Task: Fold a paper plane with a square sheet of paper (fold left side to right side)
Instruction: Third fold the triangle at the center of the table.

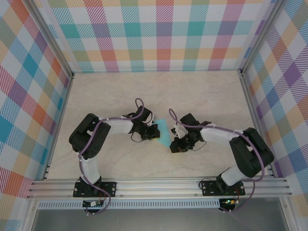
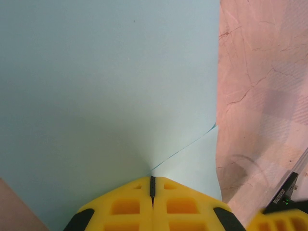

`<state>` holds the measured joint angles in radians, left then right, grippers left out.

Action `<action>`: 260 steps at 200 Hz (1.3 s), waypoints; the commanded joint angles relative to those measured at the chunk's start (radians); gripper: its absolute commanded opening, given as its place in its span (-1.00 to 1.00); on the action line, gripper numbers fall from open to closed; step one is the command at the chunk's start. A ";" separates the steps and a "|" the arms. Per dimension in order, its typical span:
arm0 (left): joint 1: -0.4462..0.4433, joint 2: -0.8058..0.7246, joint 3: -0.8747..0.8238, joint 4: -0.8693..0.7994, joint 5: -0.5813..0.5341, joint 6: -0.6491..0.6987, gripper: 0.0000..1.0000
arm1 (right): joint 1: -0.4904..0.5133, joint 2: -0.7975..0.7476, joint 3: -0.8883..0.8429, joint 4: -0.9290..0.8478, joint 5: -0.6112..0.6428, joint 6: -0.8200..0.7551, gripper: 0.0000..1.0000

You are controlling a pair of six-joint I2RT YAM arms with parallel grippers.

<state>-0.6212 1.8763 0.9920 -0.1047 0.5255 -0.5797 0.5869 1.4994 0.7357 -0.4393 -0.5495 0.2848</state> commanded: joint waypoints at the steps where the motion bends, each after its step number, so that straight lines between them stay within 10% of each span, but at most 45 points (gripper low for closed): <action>1: 0.002 0.024 -0.028 -0.133 -0.121 0.026 -1.00 | -0.012 -0.038 0.075 -0.031 -0.009 0.011 -0.70; 28: 0.002 0.016 -0.028 -0.133 -0.123 0.024 -1.00 | -0.011 0.103 0.154 -0.005 -0.020 0.043 -1.00; 179: -0.002 -0.113 -0.003 -0.156 -0.111 0.023 -0.89 | -0.012 0.283 0.100 -0.023 0.136 0.126 -1.00; 260: -0.143 -0.113 -0.003 -0.079 -0.056 -0.038 -1.00 | -0.011 0.284 0.105 -0.030 0.155 0.129 -1.00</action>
<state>-0.7261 1.7348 0.9897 -0.2146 0.4477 -0.5915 0.5774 1.7405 0.8669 -0.4046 -0.4862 0.4046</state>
